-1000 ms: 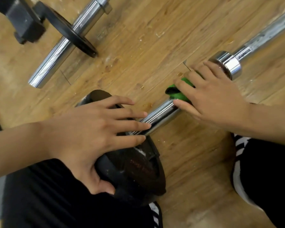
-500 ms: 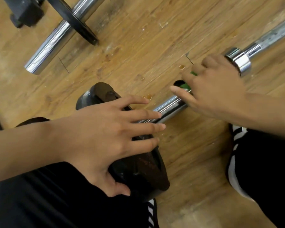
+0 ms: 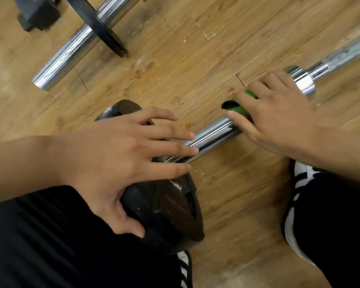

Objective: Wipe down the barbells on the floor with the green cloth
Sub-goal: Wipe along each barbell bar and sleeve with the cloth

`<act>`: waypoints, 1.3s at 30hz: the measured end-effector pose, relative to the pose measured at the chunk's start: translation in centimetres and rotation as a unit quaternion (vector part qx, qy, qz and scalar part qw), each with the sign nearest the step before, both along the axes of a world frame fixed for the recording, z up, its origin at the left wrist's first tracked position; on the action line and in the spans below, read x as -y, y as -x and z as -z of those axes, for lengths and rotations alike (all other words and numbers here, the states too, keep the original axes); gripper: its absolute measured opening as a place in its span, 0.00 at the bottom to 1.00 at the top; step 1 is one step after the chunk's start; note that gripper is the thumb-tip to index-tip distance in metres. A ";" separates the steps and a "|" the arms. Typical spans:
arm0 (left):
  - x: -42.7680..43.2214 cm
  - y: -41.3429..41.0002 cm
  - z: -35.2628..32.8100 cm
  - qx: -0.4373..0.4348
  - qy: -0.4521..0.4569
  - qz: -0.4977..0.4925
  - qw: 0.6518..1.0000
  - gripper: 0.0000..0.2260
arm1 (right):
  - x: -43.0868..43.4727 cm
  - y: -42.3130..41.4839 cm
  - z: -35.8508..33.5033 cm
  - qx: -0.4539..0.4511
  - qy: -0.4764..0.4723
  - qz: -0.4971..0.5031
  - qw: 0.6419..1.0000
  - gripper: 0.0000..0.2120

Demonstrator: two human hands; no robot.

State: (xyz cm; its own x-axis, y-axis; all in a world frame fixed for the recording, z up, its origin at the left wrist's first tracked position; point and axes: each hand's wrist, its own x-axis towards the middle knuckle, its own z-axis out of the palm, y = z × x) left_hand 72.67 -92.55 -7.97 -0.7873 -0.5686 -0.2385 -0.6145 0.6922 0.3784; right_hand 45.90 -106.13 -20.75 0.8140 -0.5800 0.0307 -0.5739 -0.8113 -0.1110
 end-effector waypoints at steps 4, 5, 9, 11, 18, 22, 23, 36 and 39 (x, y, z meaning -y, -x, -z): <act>1.9 -2.4 0.0 0.027 -0.007 0.004 1.000 0.47 | -2.9 -4.7 0.9 0.026 0.012 -0.076 0.997 0.32; 2.5 -3.3 0.0 0.037 -0.012 0.000 0.999 0.47 | -3.4 -5.7 1.1 0.033 0.012 -0.111 0.993 0.32; 3.2 -5.7 -1.1 0.066 0.022 -0.076 0.995 0.41 | -0.2 -5.6 1.3 0.057 0.058 -0.186 0.979 0.28; 2.0 -4.6 -1.8 0.055 0.062 -0.123 0.989 0.36 | 3.1 -3.5 1.2 0.044 0.097 -0.128 0.986 0.27; 1.0 -1.3 -1.1 0.132 0.070 -0.143 0.978 0.33 | 5.3 -4.7 1.7 0.066 0.143 0.002 0.987 0.26; 4.0 -5.6 -0.6 0.123 0.067 -0.154 0.978 0.29 | 7.4 -7.1 1.8 0.071 0.127 0.001 0.989 0.29; 4.9 -6.8 -0.6 0.125 0.065 -0.171 0.975 0.29 | 8.0 -7.7 1.8 0.070 0.121 0.001 0.990 0.30; 4.2 -5.3 -0.2 0.220 0.152 -0.462 0.846 0.27 | 12.3 -11.3 1.6 0.049 0.129 -0.061 0.988 0.28; 4.7 -5.9 -0.2 0.214 0.156 -0.474 0.839 0.27 | 12.3 -9.9 1.3 0.028 0.135 -0.100 0.985 0.30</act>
State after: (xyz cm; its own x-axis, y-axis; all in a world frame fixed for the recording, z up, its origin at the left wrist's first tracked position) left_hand 78.54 -97.20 -7.77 0.1754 -0.9787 -0.1071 -0.9786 -0.1614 -0.1274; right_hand 55.81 -118.44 -22.06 0.9042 -0.3721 0.2097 -0.3980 -0.9122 0.0972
